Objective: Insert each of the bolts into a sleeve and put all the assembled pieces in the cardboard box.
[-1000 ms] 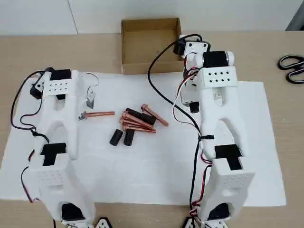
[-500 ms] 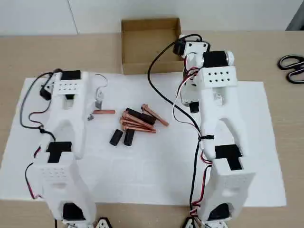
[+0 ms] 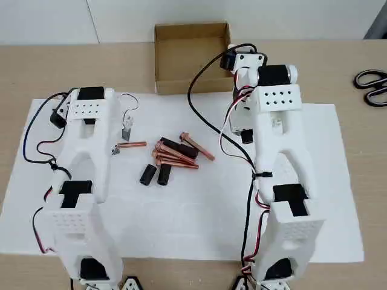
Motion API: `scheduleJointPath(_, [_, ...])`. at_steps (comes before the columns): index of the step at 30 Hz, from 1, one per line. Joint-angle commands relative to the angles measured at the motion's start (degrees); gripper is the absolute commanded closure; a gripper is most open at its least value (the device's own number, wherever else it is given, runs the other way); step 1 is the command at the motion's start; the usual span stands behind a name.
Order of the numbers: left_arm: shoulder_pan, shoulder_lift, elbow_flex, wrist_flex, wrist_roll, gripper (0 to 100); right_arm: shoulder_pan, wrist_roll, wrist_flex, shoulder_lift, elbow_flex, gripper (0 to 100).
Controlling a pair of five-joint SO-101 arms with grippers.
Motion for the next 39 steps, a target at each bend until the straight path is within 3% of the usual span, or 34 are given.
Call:
scheduleJointPath(1, [0.3, -0.5, -2.1, 0.2, 0.7, 86, 0.1, -0.5, 0.7, -3.9, -3.2, 99.5])
scheduleJointPath(19, [0.5, 4.0, -0.4, -5.1, 0.7, 88, 0.4, -0.5, 0.7, -3.7, -3.2, 99.5])
scheduleJointPath(25, [0.6, 3.6, -0.5, -5.5, 0.7, 100, 0.4, -0.5, 0.7, -3.7, -3.2, 99.5])
scheduleJointPath(29, [2.1, 3.5, -1.1, -3.9, 0.4, 100, 0.2, -0.5, 0.7, -3.6, -3.2, 99.5])
scheduleJointPath(32, [3.8, 3.5, -6.5, 1.8, -0.1, 100, 0.1, -0.5, 0.6, -3.6, -3.2, 99.5])
scheduleJointPath(35, [4.9, 3.6, -14.8, 8.7, -5.8, 100, 0.2, -0.5, 0.7, -3.6, -3.2, 99.5])
scheduleJointPath(39, [4.7, 4.1, -23.6, 15.3, -19.1, 100, 0.3, -0.5, 0.7, -3.6, -3.2, 99.5])
